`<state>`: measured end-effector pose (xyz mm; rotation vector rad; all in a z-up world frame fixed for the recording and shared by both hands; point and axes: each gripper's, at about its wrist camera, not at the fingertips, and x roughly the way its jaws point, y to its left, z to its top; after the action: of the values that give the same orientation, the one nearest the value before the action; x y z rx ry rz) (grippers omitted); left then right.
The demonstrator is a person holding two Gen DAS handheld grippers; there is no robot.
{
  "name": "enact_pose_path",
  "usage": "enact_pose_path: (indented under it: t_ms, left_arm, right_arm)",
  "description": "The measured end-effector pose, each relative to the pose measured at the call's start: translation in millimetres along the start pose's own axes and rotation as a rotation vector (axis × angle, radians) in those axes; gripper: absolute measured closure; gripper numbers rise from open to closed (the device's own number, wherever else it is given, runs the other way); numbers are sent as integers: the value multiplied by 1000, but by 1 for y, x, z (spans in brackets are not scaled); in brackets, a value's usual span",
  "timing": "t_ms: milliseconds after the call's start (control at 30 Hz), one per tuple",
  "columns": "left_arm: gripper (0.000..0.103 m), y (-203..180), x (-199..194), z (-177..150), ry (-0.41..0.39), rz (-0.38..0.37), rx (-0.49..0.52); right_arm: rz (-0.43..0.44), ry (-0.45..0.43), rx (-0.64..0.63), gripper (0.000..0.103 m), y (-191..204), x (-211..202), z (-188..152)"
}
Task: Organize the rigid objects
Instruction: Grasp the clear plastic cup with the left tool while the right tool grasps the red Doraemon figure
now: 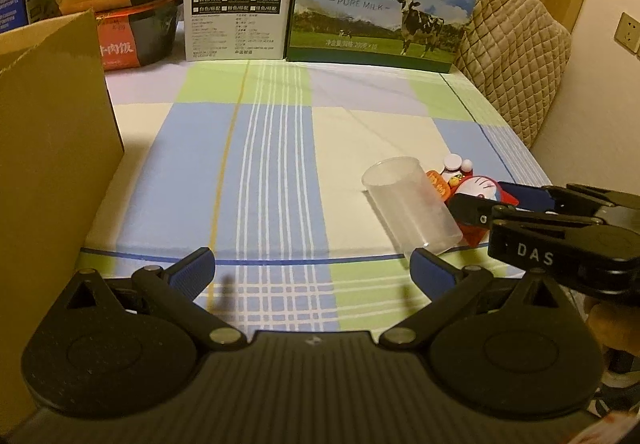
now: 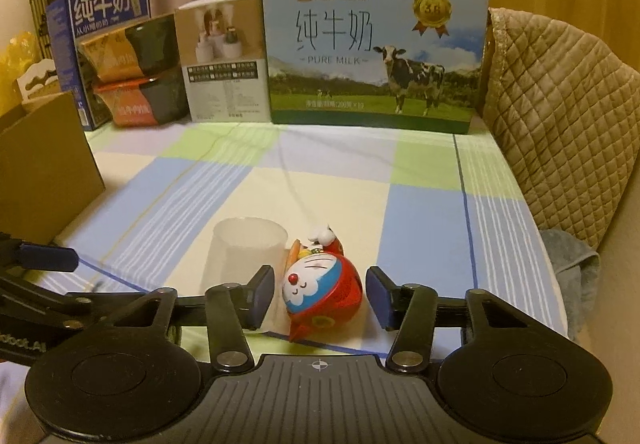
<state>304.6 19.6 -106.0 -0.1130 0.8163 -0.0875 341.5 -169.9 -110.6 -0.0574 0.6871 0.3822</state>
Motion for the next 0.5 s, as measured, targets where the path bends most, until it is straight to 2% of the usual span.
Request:
enact_pose_path:
  t_ms: [400, 500]
  left_arm:
    - [1, 1, 1, -2, 3, -5, -2]
    - [1, -1, 2, -2, 3, -8, -1]
  right_arm:
    - [-2, 4, 22, 61, -3, 3, -6]
    - [-41, 20, 65, 61, -10, -4, -7]
